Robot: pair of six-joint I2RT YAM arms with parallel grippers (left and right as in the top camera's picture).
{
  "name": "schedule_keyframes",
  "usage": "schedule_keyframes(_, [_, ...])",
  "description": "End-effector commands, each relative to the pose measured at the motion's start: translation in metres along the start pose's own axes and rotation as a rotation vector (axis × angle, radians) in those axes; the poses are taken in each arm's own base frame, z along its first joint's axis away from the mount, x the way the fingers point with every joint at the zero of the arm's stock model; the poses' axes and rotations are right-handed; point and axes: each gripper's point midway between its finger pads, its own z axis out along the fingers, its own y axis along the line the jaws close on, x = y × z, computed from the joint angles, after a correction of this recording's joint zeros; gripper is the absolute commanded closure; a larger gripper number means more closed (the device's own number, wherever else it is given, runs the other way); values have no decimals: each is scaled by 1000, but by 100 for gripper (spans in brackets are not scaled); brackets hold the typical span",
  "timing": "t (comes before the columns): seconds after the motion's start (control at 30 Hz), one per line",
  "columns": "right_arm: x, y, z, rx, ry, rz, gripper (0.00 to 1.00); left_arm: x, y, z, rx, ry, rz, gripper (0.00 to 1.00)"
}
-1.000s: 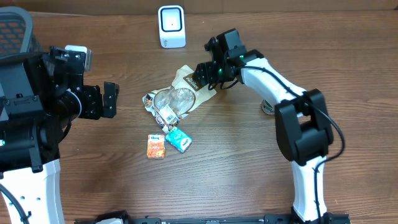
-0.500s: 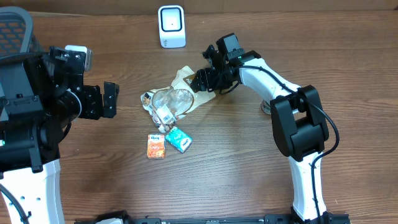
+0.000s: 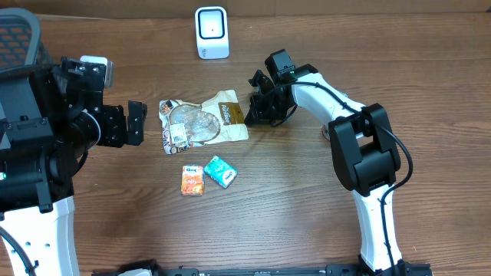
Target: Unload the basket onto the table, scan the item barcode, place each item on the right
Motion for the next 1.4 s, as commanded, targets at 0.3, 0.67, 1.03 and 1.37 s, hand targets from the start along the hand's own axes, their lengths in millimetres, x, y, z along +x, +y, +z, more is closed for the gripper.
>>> schedule_keyframes(0.3, [-41,24,-31,3,-107,-71,67,-6,0,-4,5,-20,27,1])
schedule_keyframes(0.67, [-47,25,-46,20,-119,-62,65,-6,0,-4,4,-21,27,0])
schedule_keyframes(1.03, [-62,40,-122,97,-201,-83,60,-19,-11,-5,70,-77,39,0])
schedule_keyframes(1.37, [-54,39,-133,119,-191,-86,54,-21,-25,3,169,-65,-39,53])
